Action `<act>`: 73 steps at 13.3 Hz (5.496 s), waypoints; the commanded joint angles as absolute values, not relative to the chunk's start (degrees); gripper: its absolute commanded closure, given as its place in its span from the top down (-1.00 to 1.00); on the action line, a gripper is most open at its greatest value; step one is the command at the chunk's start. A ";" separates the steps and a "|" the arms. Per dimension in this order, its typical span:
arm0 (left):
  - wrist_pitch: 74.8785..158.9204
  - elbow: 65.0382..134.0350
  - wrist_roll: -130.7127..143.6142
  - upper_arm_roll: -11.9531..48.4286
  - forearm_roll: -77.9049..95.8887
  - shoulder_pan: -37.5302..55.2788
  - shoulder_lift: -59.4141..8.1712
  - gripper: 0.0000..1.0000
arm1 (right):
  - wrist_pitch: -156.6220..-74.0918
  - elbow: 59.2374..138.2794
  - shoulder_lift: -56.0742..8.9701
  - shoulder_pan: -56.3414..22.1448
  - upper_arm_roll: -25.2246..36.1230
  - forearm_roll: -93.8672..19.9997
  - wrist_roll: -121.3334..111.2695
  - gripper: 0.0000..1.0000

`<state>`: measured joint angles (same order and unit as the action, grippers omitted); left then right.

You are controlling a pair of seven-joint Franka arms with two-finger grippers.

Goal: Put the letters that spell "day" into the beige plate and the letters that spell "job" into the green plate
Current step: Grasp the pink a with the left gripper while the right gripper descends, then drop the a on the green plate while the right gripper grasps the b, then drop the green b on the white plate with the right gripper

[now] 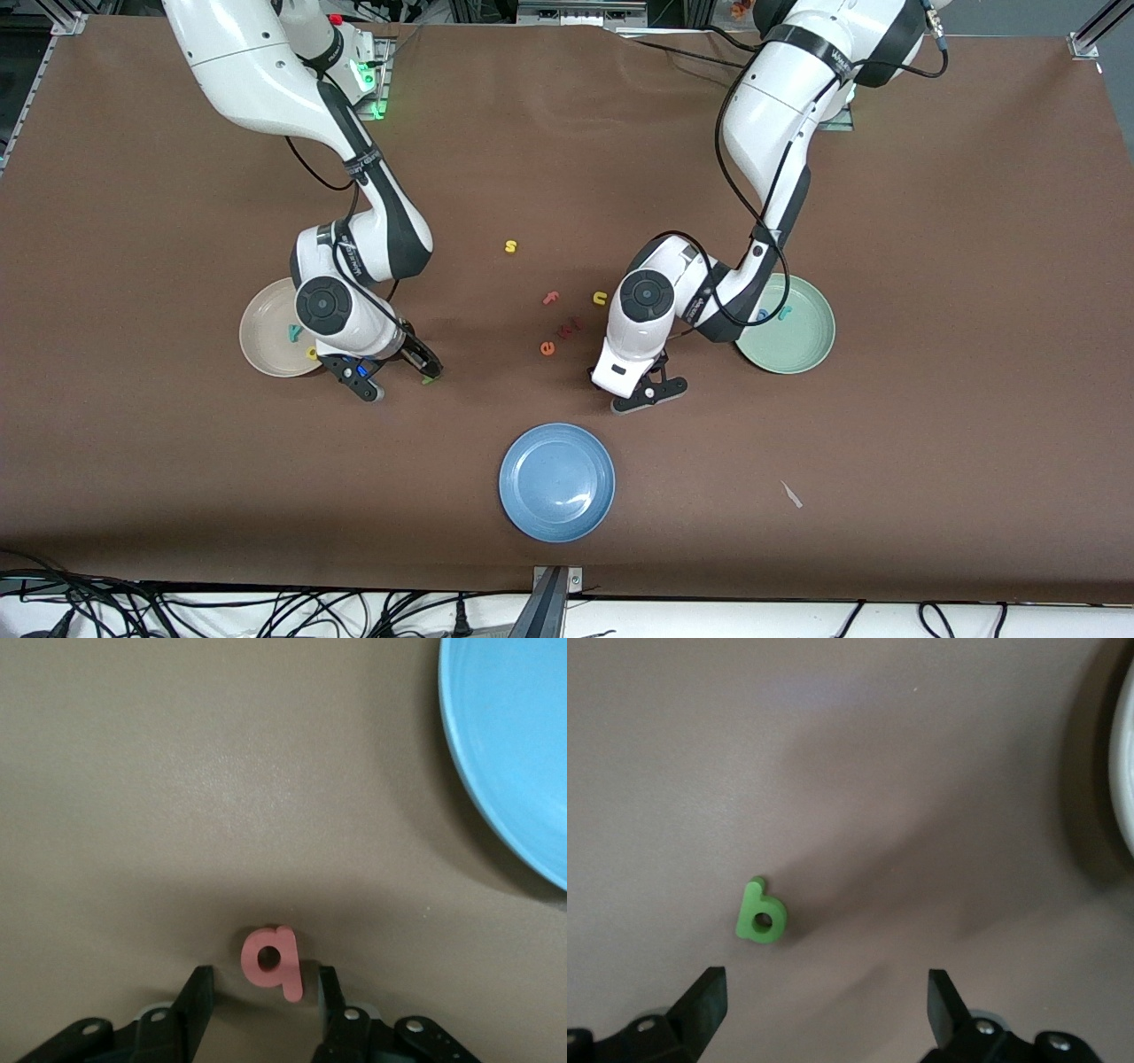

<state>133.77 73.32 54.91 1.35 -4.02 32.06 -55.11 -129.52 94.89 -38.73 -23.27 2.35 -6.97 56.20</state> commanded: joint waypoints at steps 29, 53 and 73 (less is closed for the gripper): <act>132.81 71.72 54.40 -1.14 -5.45 32.08 -54.24 -1.00 | -129.90 84.90 -47.90 -24.43 2.29 -0.35 62.58 0.38; 137.94 120.83 21.09 -0.88 -7.91 16.35 -21.62 -1.00 | -123.17 83.76 -45.63 -20.94 2.02 -1.40 41.31 -0.91; 134.07 119.19 20.74 -0.97 -8.00 13.54 -16.54 1.00 | -95.46 81.65 -39.56 -11.06 2.64 4.41 0.68 1.00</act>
